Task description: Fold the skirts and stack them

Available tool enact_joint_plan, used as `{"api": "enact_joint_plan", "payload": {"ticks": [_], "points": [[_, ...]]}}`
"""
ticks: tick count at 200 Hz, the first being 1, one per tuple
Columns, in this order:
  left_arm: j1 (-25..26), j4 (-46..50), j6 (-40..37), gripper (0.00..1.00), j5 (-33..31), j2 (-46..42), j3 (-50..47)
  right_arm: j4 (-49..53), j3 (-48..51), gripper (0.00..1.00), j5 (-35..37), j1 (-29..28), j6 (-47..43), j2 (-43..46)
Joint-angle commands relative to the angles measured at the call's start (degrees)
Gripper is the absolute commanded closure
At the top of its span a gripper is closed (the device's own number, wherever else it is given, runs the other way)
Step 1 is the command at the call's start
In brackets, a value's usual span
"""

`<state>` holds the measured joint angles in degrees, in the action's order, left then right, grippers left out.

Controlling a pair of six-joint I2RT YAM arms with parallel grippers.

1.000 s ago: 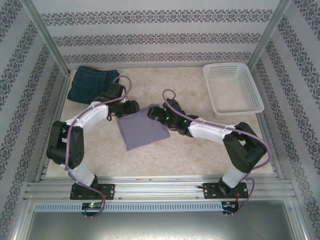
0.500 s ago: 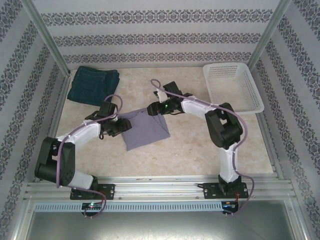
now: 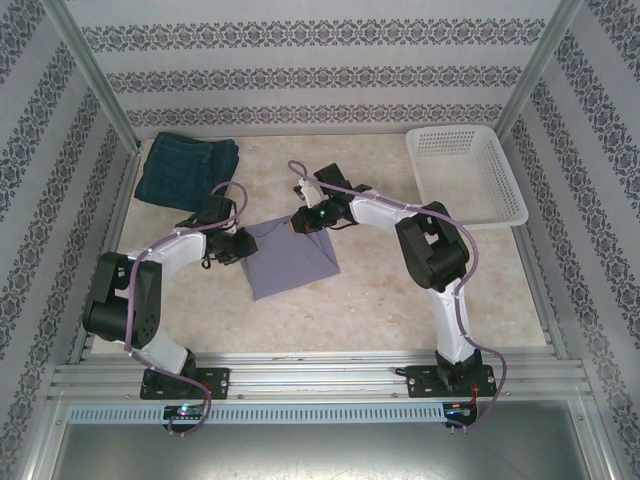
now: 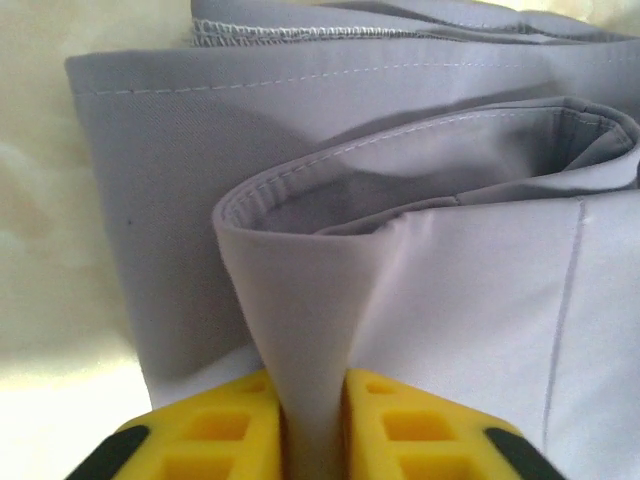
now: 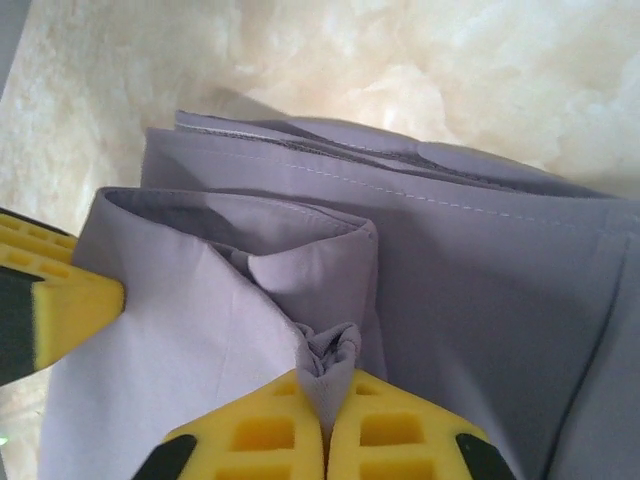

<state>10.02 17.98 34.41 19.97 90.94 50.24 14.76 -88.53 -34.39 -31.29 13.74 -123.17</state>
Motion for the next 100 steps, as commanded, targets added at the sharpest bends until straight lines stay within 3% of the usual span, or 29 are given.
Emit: {"api": "enact_joint_plan", "payload": {"ticks": [1, 12, 42, 60, 72, 88, 100], "points": [[-0.45, 1.06, -1.93, 0.85, -3.00, -1.99, 1.57, -1.74, 1.67, 1.00, 5.66, 0.34, -0.49, 8.20], [-0.44, 1.83, -2.49, 1.00, -3.07, -1.92, 2.41, -0.08, 1.58, 1.00, 7.33, 0.50, -2.03, 8.61], [-0.53, 2.13, -3.28, 1.00, -5.40, 0.46, 4.93, 4.08, -3.14, 1.00, 11.00, 1.15, -2.30, 2.89], [-0.51, 3.30, -3.87, 1.00, -8.21, 4.41, 7.16, 6.55, -6.86, 0.83, 19.15, 1.15, 0.15, -1.28], [-0.53, 6.60, -3.68, 1.00, -10.26, 7.73, 9.83, 7.81, -8.80, 0.75, 20.55, 1.32, 1.50, -3.05], [-0.51, 8.74, -3.12, 0.81, -12.01, 9.60, 11.65, 7.80, -9.67, 0.69, 22.88, 1.25, 3.29, -3.18], [-0.44, 8.58, -2.39, 0.75, -12.16, 9.16, 11.99, 8.71, -10.13, 0.64, 25.55, 1.02, 4.43, -2.31]]}}
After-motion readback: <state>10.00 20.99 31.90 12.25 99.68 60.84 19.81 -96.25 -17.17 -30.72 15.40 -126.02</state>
